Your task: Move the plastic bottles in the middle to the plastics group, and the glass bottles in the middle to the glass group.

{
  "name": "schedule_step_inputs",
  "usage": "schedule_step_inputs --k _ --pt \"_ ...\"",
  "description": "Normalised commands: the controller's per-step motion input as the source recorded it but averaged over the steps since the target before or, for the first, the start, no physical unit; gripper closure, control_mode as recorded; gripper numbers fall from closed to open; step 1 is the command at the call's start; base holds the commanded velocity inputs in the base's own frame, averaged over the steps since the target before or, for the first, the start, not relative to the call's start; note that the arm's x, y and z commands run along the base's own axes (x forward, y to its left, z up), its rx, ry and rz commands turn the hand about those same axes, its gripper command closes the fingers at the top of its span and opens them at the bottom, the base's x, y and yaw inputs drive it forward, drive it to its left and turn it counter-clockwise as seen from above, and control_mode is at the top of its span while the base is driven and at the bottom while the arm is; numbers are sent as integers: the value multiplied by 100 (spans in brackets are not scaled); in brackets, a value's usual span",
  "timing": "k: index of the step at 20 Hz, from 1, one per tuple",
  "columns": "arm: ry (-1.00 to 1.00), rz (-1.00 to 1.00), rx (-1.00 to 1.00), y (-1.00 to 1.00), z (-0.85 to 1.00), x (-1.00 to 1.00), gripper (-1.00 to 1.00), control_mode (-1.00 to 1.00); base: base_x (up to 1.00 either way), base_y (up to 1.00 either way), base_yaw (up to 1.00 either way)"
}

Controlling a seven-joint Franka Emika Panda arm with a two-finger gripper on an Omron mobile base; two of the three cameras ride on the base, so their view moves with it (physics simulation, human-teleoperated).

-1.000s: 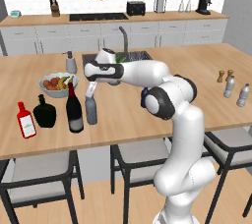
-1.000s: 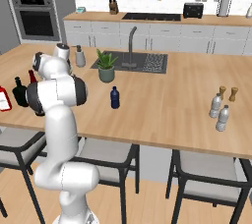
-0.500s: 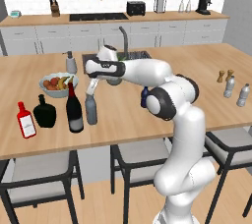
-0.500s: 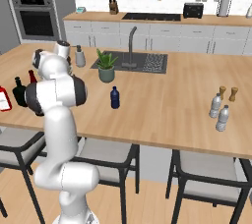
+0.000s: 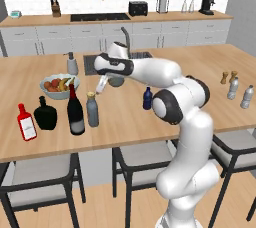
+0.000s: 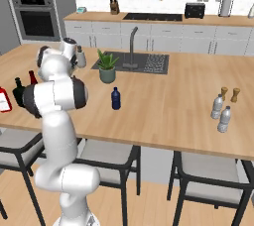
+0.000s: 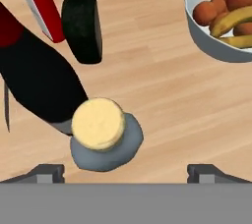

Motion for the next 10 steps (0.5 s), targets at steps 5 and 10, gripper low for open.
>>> schedule_step_inputs --k 5,10 --pt "0 -11 0 -61 17 -2 -100 -100 0 0 0" --pt "0 -16 0 -92 3 0 -100 -100 0 0 0"
